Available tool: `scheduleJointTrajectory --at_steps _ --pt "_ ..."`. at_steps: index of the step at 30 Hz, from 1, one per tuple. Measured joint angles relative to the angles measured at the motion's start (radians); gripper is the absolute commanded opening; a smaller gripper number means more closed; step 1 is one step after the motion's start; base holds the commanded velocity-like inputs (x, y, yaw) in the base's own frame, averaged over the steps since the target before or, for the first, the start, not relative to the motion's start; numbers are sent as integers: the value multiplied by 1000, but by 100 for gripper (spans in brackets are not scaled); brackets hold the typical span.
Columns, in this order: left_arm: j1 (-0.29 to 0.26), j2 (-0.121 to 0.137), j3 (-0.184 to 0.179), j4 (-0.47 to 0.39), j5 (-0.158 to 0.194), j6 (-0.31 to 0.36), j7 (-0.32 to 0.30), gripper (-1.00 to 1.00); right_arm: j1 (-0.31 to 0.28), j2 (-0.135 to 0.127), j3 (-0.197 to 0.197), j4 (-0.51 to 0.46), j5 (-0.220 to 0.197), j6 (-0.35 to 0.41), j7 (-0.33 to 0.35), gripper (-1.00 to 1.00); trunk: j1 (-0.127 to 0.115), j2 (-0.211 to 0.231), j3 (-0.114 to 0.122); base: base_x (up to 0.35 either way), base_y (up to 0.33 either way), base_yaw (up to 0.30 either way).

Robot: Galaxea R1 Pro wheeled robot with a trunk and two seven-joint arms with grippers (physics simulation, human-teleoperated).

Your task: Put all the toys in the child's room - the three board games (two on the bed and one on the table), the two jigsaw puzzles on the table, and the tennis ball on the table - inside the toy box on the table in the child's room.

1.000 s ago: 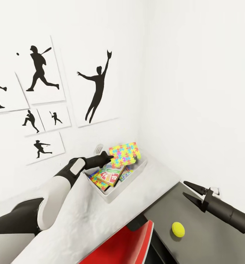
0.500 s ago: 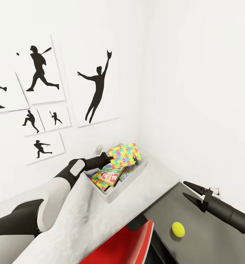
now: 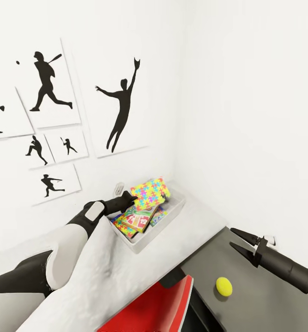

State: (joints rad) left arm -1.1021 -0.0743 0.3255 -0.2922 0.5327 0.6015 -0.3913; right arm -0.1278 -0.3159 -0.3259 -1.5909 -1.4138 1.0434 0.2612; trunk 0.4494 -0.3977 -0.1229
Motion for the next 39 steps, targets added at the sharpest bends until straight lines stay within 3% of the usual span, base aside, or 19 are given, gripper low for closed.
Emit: scheduleJointTrajectory --at_steps 8,30,31,39 --pt "0 1 0 0 1 -1 38 -100 0 0 0 0 0 0 0 100 0 0 -13 0 0 0" --pt "1 7 3 0 4 2 36 -100 0 0 -3 -1 0 0 2 100 0 0 -48 0 0 0" --pt "1 7 3 0 4 3 35 100 0 0 -3 -1 0 0 2 100 0 0 -48 0 0 0" --pt "1 8 5 -4 9 4 27 100 0 0 -3 -1 0 0 2 100 0 0 -49 0 0 0"
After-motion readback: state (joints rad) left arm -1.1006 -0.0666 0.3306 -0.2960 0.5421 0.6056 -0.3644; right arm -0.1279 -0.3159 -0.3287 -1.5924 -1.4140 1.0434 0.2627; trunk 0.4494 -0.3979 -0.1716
